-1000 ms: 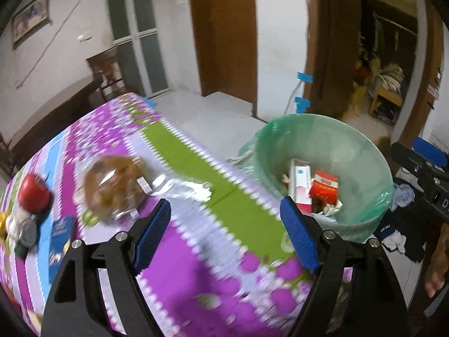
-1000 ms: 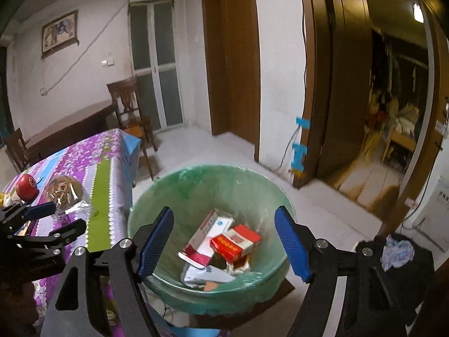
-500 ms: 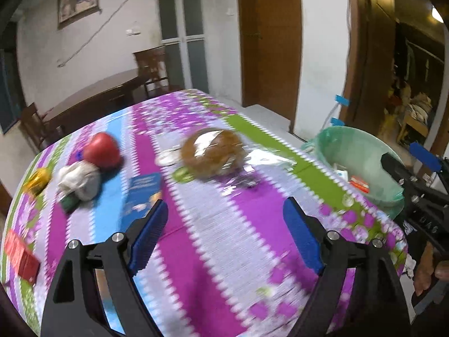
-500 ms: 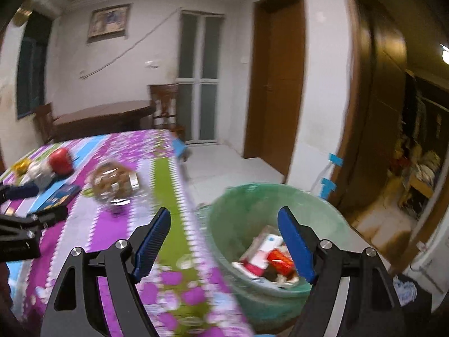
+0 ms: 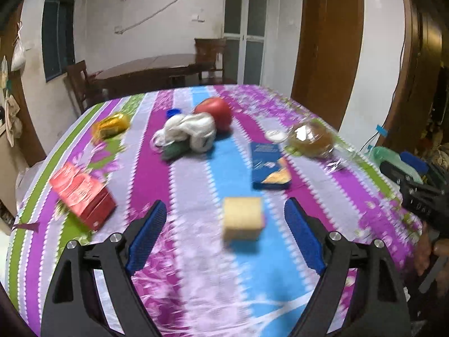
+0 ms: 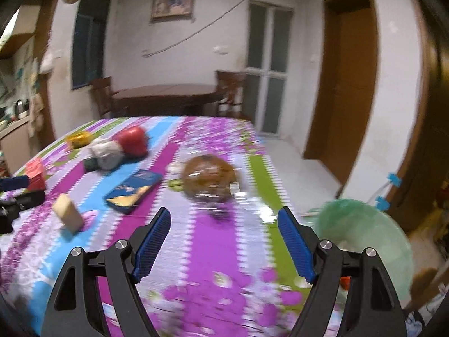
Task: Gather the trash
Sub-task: 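Move both grippers back over the table toward the blue pack and cheese block, then grasp the blue cigarette pack with the right gripper while the left grasps the cheese block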
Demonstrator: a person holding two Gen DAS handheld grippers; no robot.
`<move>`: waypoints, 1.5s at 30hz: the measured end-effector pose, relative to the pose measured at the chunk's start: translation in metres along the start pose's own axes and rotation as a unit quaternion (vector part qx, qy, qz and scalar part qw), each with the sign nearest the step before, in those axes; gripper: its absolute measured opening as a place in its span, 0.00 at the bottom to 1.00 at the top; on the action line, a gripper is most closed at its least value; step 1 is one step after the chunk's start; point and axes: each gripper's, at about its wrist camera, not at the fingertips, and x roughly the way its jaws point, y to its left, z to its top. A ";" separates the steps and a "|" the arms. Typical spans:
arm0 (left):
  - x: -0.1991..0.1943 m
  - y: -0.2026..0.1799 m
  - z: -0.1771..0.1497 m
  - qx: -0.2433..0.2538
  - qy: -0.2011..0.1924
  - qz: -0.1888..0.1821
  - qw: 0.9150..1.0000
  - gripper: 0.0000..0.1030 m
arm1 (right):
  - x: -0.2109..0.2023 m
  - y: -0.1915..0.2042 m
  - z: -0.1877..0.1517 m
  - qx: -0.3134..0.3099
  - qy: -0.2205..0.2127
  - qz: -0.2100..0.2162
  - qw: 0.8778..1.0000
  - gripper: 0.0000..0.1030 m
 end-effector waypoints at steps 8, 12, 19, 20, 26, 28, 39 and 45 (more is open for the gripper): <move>0.024 -0.014 -0.010 0.066 0.020 -0.007 0.998 0.80 | 0.076 0.063 0.049 -0.002 0.108 0.105 0.989 0.77; 0.049 -0.006 -0.006 0.032 0.061 -0.037 0.997 0.62 | 0.125 0.086 0.074 0.020 0.184 0.127 0.974 0.77; 0.059 0.010 0.000 -0.026 0.059 -0.062 0.996 0.63 | 0.171 0.108 0.082 0.026 0.255 0.103 0.961 0.77; 0.059 0.009 0.000 -0.025 0.060 -0.063 0.996 0.63 | 0.173 0.114 0.080 0.021 0.263 0.101 0.959 0.79; 0.066 0.009 0.002 -0.035 0.068 -0.075 0.994 0.64 | 0.188 0.125 0.068 0.012 0.288 0.089 0.953 0.82; 0.067 0.014 0.003 -0.044 0.069 -0.092 0.992 0.56 | 0.190 0.124 0.062 0.005 0.283 0.091 0.955 0.76; 0.043 0.020 -0.005 -0.032 0.060 -0.096 0.993 0.34 | 0.137 0.068 0.045 0.001 0.225 0.139 0.964 0.59; 0.033 0.013 0.006 -0.023 0.036 -0.020 0.999 0.34 | 0.067 0.059 0.027 -0.016 0.125 0.126 0.984 0.59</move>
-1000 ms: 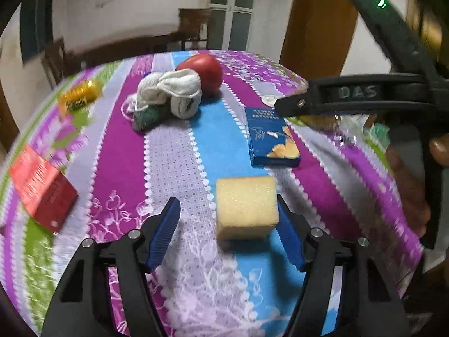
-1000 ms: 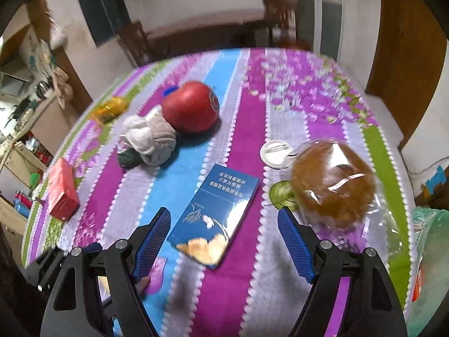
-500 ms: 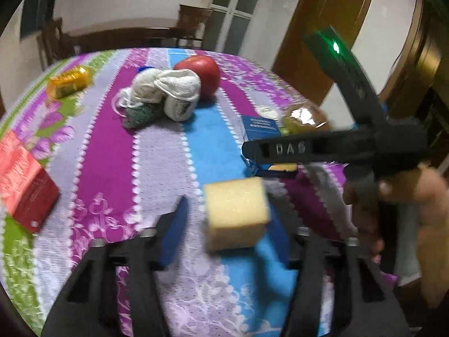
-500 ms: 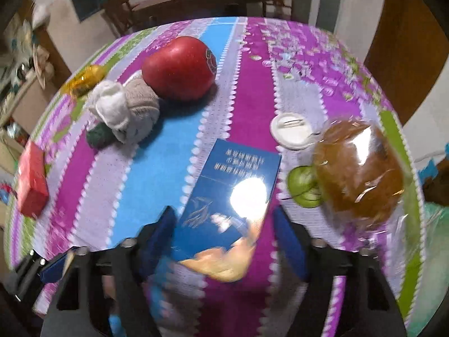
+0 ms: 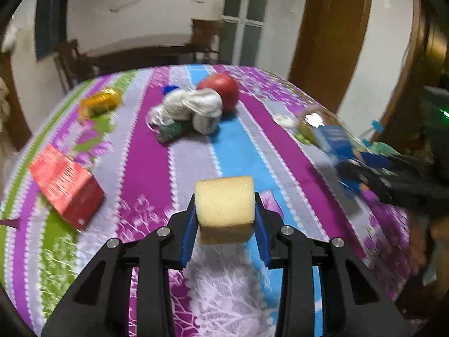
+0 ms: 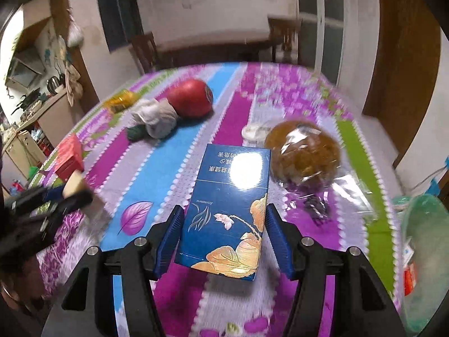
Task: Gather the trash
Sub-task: 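Grasp the blue cigarette pack with the right gripper while the left grasps the cheese block, then carry the blue pack and cheese block over the green bin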
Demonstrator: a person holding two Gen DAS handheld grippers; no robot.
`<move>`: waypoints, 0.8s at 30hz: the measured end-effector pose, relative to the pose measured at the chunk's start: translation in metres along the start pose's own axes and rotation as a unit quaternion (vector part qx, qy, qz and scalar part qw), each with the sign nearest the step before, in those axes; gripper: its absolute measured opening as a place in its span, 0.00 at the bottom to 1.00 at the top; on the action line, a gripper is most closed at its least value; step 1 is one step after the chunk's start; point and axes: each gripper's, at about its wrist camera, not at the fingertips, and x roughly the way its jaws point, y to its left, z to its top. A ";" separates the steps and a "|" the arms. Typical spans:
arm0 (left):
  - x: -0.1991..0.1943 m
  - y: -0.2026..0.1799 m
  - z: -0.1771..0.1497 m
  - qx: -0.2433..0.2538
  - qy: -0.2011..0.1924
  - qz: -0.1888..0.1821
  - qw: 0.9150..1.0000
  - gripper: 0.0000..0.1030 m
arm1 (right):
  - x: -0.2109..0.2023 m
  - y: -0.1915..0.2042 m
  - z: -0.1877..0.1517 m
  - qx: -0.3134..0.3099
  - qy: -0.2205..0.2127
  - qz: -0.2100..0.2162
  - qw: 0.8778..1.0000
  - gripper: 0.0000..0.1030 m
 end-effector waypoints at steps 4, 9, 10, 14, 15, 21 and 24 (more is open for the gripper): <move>-0.001 -0.009 0.016 0.000 -0.027 0.046 0.999 0.34 | -0.034 0.019 -0.015 -0.032 -0.072 -0.035 0.996 0.59; -0.010 -0.024 0.028 0.013 -0.061 0.079 0.995 0.34 | -0.073 0.036 -0.031 -0.058 -0.147 -0.075 0.985 0.59; -0.011 -0.026 0.030 0.016 -0.066 0.085 0.994 0.34 | -0.080 0.038 -0.035 -0.062 -0.159 -0.080 0.982 0.59; -0.015 -0.035 0.035 0.020 -0.080 0.100 0.992 0.34 | -0.105 0.045 -0.045 -0.081 -0.205 -0.096 0.971 0.59; -0.016 -0.037 0.036 0.020 -0.083 0.103 0.991 0.34 | -0.110 0.047 -0.046 -0.085 -0.213 -0.099 0.968 0.59; -0.024 -0.050 0.041 0.017 -0.103 0.111 0.988 0.34 | -0.135 0.043 -0.052 -0.095 -0.248 -0.120 0.957 0.59; -0.025 -0.058 0.045 0.020 -0.110 0.109 0.988 0.34 | -0.145 0.036 -0.056 -0.093 -0.251 -0.133 0.954 0.59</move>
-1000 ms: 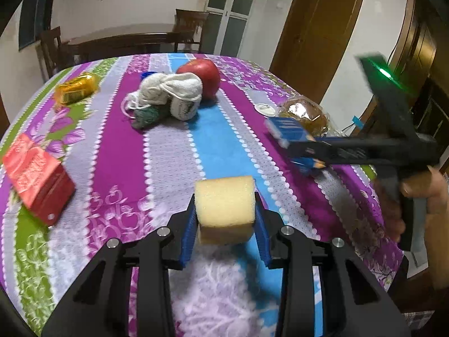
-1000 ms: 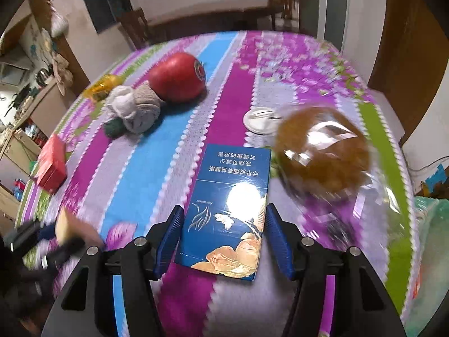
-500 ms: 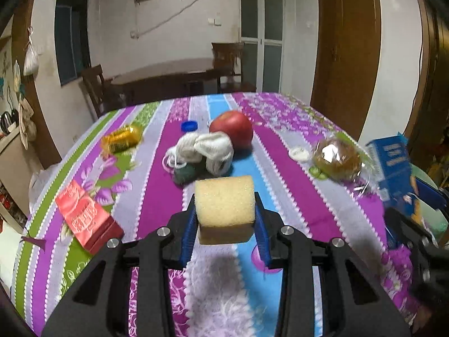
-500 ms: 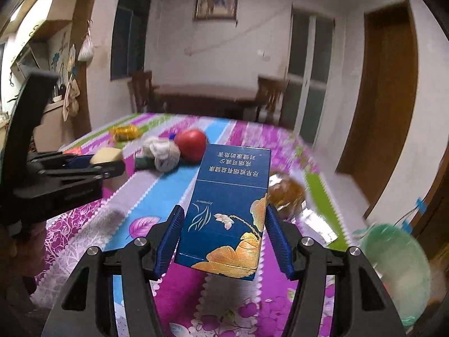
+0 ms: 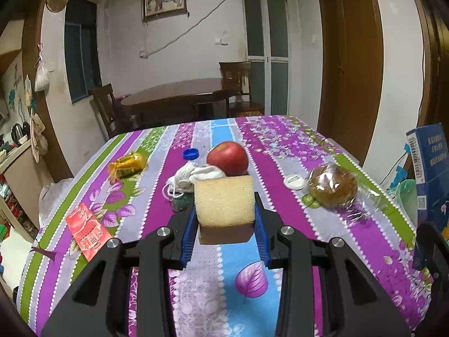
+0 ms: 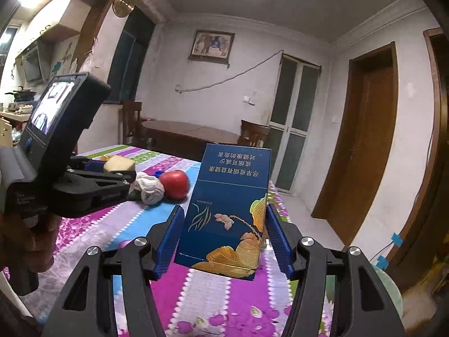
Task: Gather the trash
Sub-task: 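Carry the blue pack and cheese block over the green bin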
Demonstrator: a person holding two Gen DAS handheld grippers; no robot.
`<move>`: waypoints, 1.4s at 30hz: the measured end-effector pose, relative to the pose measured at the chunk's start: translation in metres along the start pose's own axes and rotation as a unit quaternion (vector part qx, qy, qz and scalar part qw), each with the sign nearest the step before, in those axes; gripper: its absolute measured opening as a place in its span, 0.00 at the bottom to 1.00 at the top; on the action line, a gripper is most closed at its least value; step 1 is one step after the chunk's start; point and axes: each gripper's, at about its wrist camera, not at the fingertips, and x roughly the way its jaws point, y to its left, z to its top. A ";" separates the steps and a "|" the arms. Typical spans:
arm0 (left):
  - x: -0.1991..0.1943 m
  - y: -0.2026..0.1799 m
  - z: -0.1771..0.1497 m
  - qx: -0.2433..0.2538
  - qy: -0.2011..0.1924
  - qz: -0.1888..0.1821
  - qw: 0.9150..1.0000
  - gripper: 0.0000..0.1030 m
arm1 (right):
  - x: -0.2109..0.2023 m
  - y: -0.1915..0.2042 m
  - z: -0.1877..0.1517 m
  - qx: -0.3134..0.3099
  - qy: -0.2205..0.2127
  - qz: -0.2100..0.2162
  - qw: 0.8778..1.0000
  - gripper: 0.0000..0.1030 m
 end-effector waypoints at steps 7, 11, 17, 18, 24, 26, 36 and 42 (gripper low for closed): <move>-0.002 -0.030 0.008 0.023 -0.013 -0.014 1.000 0.34 | -0.010 -0.028 -0.001 0.005 0.003 -0.036 0.999 0.59; -0.003 -0.052 0.013 0.040 -0.020 -0.029 0.999 0.34 | -0.014 -0.049 -0.001 0.008 0.006 -0.065 0.998 0.59; -0.007 -0.085 0.019 0.063 -0.030 -0.047 0.996 0.34 | -0.022 -0.085 -0.004 0.030 0.016 -0.097 0.995 0.59; -0.007 -0.091 0.020 0.067 -0.032 -0.050 0.996 0.34 | -0.023 -0.089 -0.004 0.032 0.017 -0.101 0.994 0.59; -0.010 -0.121 0.023 0.091 -0.040 -0.065 0.993 0.34 | -0.034 -0.109 -0.007 0.034 0.017 -0.132 0.991 0.59; -0.010 -0.133 0.024 0.098 -0.040 -0.073 0.992 0.34 | -0.035 -0.119 -0.008 0.033 0.019 -0.143 0.989 0.59; -0.005 -0.186 0.025 0.136 -0.039 -0.110 0.984 0.34 | -0.048 -0.166 -0.016 0.033 0.037 -0.194 0.980 0.59; -0.001 -0.217 0.024 0.164 -0.041 -0.133 0.977 0.34 | -0.050 -0.196 -0.022 0.051 0.055 -0.213 0.974 0.59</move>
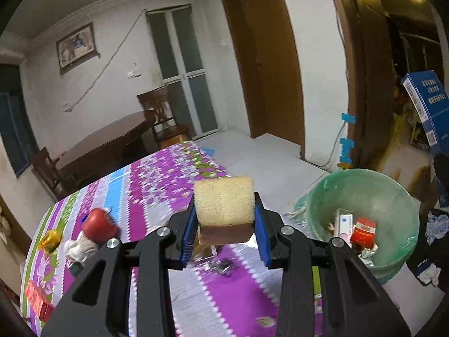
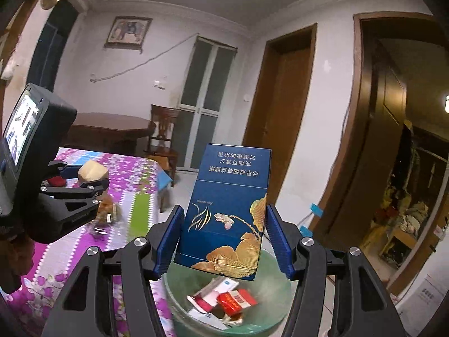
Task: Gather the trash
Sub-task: 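Carry the blue pack and cheese block over the green bin, then open both grippers to drop the pack and block into the bin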
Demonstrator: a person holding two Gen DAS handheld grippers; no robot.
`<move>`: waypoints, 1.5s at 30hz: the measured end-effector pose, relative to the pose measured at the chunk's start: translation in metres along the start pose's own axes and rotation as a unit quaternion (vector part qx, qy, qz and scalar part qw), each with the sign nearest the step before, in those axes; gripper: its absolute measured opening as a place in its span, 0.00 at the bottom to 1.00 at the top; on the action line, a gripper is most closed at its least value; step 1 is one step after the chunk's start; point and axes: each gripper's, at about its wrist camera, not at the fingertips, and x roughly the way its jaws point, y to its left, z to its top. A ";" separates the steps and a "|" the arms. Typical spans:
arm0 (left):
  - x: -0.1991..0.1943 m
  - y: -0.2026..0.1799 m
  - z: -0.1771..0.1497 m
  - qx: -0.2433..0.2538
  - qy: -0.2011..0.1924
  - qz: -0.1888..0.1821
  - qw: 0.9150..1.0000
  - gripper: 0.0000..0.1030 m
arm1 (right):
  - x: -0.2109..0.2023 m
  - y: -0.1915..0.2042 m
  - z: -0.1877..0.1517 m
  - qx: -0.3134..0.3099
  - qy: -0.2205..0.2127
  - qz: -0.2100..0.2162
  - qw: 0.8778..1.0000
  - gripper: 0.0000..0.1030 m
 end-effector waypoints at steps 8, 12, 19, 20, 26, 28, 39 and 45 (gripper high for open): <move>0.022 -0.039 0.017 0.036 0.009 -0.101 0.994 0.34 | 0.022 -0.046 -0.005 0.021 0.046 -0.028 0.998 0.59; 0.041 -0.056 0.025 0.053 0.025 -0.176 0.983 0.34 | 0.037 -0.070 -0.008 0.038 0.080 -0.033 0.996 0.59; 0.064 -0.081 0.023 0.095 0.042 -0.266 0.958 0.34 | 0.073 -0.112 -0.024 0.113 0.162 0.016 0.980 0.59; 0.069 -0.083 0.023 0.100 0.047 -0.272 0.956 0.34 | 0.079 -0.117 -0.027 0.132 0.176 0.033 0.975 0.59; 0.085 -0.089 0.022 0.108 0.064 -0.284 0.950 0.34 | 0.109 -0.133 -0.043 0.218 0.230 0.096 0.944 0.59; 0.087 -0.091 0.022 0.110 0.066 -0.285 0.950 0.34 | 0.114 -0.132 -0.046 0.231 0.238 0.105 0.937 0.59; 0.095 -0.102 0.024 0.118 0.062 -0.244 0.961 0.78 | 0.140 -0.129 -0.063 0.279 0.243 0.126 0.921 0.75; 0.084 -0.087 0.022 0.103 0.049 -0.225 0.968 0.78 | 0.133 -0.130 -0.067 0.279 0.235 0.124 0.923 0.74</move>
